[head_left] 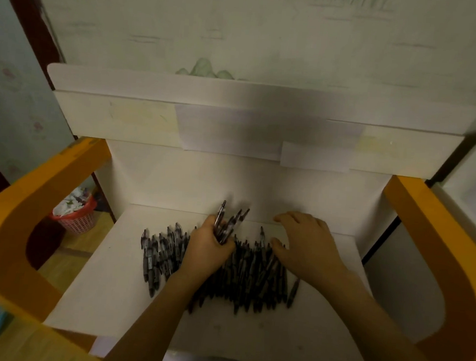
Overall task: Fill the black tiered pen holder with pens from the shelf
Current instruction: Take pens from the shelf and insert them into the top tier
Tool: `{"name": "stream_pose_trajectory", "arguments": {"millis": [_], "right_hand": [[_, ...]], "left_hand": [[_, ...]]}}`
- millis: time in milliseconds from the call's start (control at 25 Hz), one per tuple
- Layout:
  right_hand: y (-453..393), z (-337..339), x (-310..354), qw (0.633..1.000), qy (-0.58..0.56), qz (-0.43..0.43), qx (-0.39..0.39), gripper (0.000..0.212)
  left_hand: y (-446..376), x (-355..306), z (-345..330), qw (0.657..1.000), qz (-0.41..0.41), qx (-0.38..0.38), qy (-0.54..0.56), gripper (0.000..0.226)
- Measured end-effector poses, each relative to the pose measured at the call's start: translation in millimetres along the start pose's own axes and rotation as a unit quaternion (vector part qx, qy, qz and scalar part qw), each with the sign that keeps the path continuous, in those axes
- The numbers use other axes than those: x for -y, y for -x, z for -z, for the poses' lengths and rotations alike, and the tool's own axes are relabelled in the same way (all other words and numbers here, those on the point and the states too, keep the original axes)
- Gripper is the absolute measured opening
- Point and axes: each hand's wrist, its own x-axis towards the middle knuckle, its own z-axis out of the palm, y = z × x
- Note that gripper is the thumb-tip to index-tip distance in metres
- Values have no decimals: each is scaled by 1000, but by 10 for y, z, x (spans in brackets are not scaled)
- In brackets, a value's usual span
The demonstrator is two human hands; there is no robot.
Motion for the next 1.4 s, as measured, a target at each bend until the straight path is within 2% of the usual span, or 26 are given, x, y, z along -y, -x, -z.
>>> {"name": "stream_pose_trajectory", "arguments": {"millis": [320, 480, 640, 800, 1000, 1400], "right_hand": [[78, 426, 63, 998, 27, -25, -48, 48], [196, 753, -37, 993, 53, -51, -88, 49], [490, 1123, -233, 985, 84, -87, -127, 50], [992, 1514, -597, 972, 82, -122, -184, 48], [1675, 1897, -1198, 956, 97, -161, -223, 46], [3103, 2573, -2592, 945, 99, -205, -236, 48]], "left_hand": [[-109, -253, 133, 999, 2, 37, -10, 21], [-144, -656, 77, 997, -52, 53, 34, 16], [-93, -1279, -88, 986, -139, 80, 54, 12], [63, -1947, -443, 974, -190, 122, 34, 10], [285, -2673, -992, 960, -260, 100, 20, 11], [1172, -3816, -2469, 940, -318, 114, 42, 14]]}}
